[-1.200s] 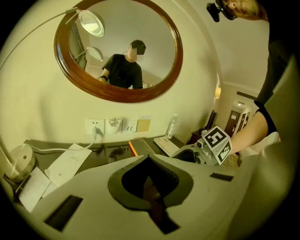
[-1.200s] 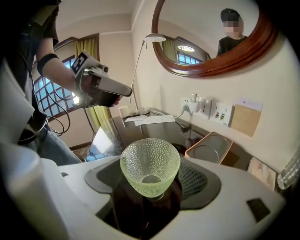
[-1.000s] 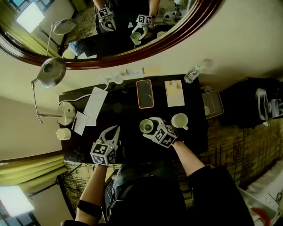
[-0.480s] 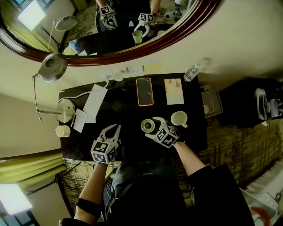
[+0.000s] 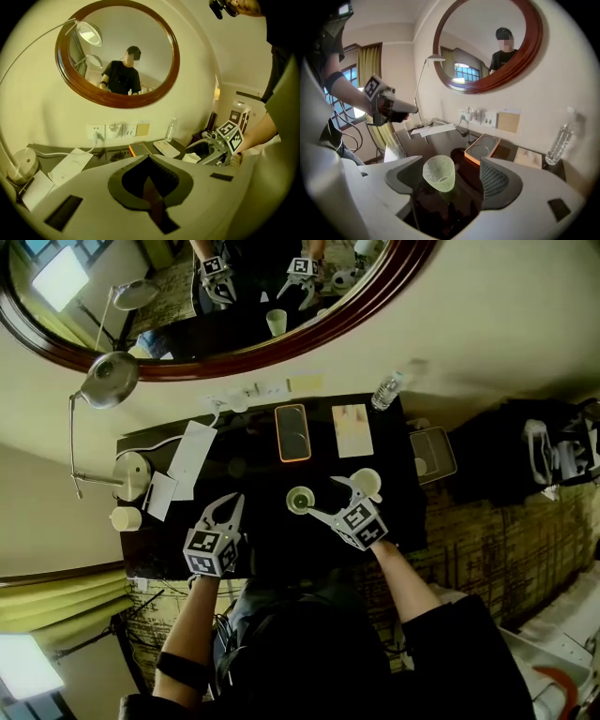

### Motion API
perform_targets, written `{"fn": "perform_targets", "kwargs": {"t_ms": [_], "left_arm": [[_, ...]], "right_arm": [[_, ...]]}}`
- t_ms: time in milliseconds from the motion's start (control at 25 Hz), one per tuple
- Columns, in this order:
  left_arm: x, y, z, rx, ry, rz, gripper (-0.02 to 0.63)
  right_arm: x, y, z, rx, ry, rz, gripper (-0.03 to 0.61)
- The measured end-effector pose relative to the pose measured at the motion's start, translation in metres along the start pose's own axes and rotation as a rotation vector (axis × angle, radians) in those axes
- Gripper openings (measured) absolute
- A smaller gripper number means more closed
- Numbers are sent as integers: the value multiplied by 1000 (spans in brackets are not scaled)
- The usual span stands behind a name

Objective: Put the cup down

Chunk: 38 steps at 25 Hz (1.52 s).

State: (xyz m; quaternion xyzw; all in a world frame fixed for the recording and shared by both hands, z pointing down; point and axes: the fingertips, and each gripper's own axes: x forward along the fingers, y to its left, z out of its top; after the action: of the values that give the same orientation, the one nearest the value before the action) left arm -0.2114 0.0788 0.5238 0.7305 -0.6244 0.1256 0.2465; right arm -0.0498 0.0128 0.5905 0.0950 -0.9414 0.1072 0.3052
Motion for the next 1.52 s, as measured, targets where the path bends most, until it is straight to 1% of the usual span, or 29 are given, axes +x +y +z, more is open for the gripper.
{"fn": "perform_targets", "kwargs": {"t_ms": [120,280,320,400,480,560,680,800,920,1080,1280,1400,1480,1520], "left_arm": [[0,-2,3,14,-9,-6,7],[-1,-5,10,11,-16,-4,8],[-2,-6,9,10,-15,-6,8],[-2,-6,4,16,-12,-10,8],[-1,-10,-1,19,-12,-17,8],[-1,-14,-3,23,-16,-25,8],[-3,-17,-6,26,-14,-27,8],[-5,-19,-5,19,-17,-26,8],[-7,-22,0,14,-28,-33,8],[-6,-24,-3,44,-14,-52,9],[-1,-26,-4,17,-7,-67,9],[6,-31,-8,64,4,-74,9],[14,-38,-13,117,33,-96,9],[18,-44,-16,145,62,-114,11]], "right_arm": [[-27,-16,11,33,-51,-73,352],[-60,-44,12,68,-72,-208,210],[-69,-50,11,88,-80,-247,183],[-91,-61,9,129,-97,-334,106],[-114,-73,2,167,-109,-424,50],[-132,-79,-6,227,-119,-474,15],[-147,-84,-25,323,-132,-506,14],[-157,-86,-44,375,-132,-529,14],[-162,-86,-60,392,-115,-535,14],[-164,-87,-71,401,-102,-537,14],[-161,-86,-71,383,-85,-523,14],[-160,-83,-69,379,-72,-510,14],[-159,-86,-78,384,-70,-510,14],[-159,-87,-82,387,-69,-509,14]]}}
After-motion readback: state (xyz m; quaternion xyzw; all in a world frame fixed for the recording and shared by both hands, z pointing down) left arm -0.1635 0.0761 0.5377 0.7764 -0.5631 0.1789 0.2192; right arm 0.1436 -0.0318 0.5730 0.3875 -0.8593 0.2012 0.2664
